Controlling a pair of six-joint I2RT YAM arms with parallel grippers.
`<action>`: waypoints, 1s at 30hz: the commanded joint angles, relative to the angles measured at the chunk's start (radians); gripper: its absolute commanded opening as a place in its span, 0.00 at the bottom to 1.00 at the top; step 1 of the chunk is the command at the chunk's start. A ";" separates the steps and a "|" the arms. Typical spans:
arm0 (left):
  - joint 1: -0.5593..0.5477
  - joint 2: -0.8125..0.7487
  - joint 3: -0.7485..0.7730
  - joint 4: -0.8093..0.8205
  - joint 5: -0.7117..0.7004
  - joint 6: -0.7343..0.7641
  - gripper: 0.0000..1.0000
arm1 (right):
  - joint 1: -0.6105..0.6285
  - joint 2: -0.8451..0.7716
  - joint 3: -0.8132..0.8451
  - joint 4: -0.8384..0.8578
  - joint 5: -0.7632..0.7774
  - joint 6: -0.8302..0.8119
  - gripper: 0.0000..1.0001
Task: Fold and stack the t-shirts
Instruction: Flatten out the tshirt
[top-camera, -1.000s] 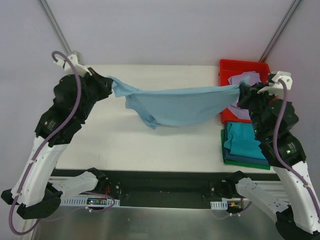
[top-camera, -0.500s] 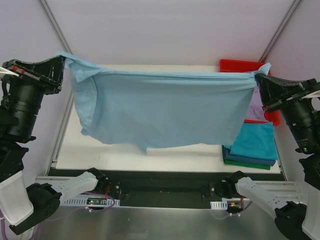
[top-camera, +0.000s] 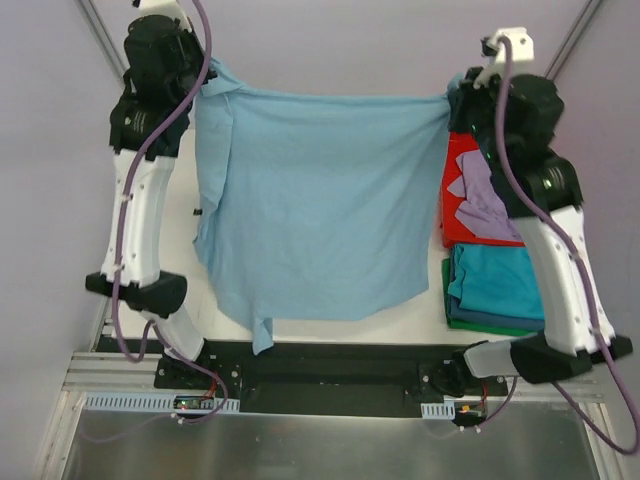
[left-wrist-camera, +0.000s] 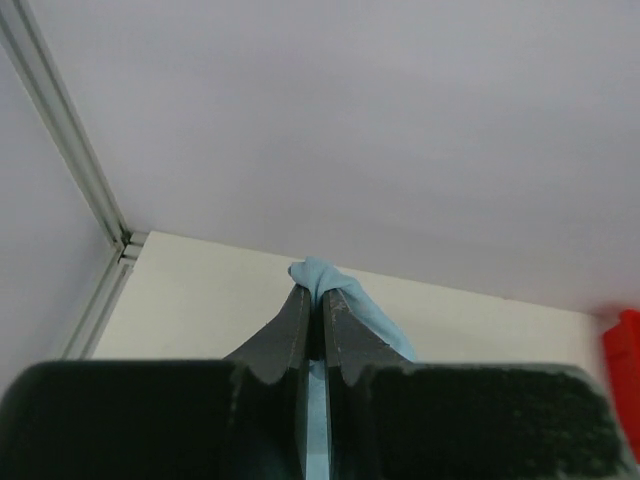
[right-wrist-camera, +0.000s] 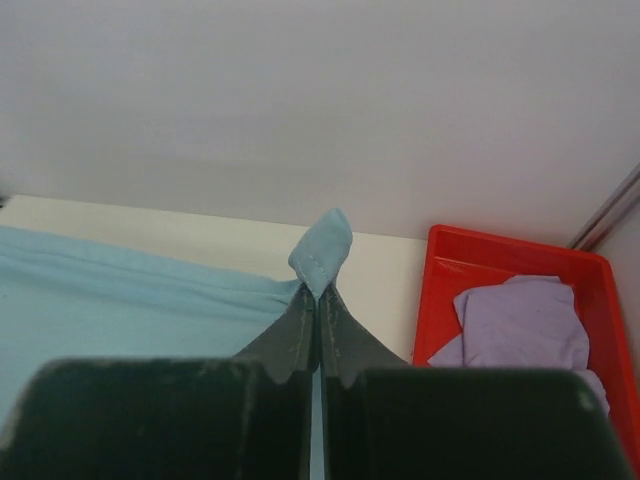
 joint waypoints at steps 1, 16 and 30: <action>0.136 0.067 0.182 0.085 0.239 0.030 0.00 | -0.116 0.156 0.201 0.065 -0.059 -0.046 0.01; 0.167 -0.284 -0.494 0.356 0.524 0.241 0.00 | -0.218 0.009 -0.189 0.227 -0.383 -0.039 0.00; 0.167 -0.909 -1.859 0.582 0.590 -0.180 0.51 | -0.218 -0.220 -1.191 0.459 -0.512 0.155 0.18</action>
